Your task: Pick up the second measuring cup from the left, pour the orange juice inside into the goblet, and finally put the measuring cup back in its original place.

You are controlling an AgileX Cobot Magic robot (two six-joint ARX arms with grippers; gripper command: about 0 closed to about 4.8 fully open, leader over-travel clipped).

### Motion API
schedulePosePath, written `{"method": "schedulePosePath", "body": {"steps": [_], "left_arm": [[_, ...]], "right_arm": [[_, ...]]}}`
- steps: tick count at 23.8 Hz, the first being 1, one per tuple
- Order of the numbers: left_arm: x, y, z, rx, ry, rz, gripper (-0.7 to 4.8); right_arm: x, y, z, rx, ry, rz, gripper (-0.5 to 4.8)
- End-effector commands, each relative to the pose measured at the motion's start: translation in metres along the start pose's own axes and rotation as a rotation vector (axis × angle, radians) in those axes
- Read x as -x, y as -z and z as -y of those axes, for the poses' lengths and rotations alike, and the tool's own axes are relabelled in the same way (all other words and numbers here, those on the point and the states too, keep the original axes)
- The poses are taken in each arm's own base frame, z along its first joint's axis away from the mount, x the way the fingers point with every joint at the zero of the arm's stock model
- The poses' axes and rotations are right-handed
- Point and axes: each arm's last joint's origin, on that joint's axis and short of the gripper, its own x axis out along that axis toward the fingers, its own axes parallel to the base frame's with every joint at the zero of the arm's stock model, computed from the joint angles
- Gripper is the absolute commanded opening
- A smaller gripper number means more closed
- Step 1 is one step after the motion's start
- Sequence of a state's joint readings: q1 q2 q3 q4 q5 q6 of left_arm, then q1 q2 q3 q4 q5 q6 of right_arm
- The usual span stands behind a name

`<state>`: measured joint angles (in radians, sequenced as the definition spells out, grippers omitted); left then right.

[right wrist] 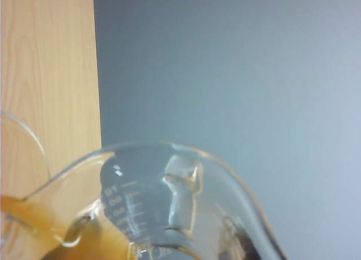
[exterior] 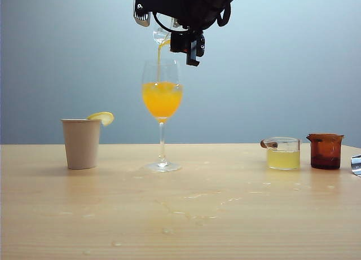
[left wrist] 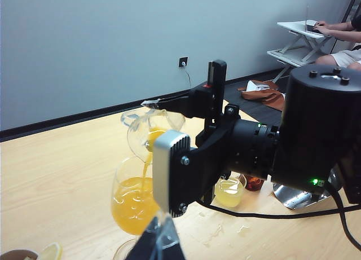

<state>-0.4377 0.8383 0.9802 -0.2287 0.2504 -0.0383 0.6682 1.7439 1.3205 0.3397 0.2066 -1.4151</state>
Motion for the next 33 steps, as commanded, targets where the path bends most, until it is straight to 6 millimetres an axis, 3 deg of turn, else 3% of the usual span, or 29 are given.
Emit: {"method": "schedulePosePath", "body": {"steps": [1,33], "left_arm": [[0.0008,-0.0021,0.0005,-0.007,0.002,0.012,-0.06],[0.0008,-0.0020,0.0005,-0.007,0.002,0.011,-0.06]], "right_arm": [[0.0011,-0.0019,0.0071,0.003,0.039,0.011,2.78],[0.0019,-0.0065,0.0065,0.130,0.040,0.041,2.78]]}}
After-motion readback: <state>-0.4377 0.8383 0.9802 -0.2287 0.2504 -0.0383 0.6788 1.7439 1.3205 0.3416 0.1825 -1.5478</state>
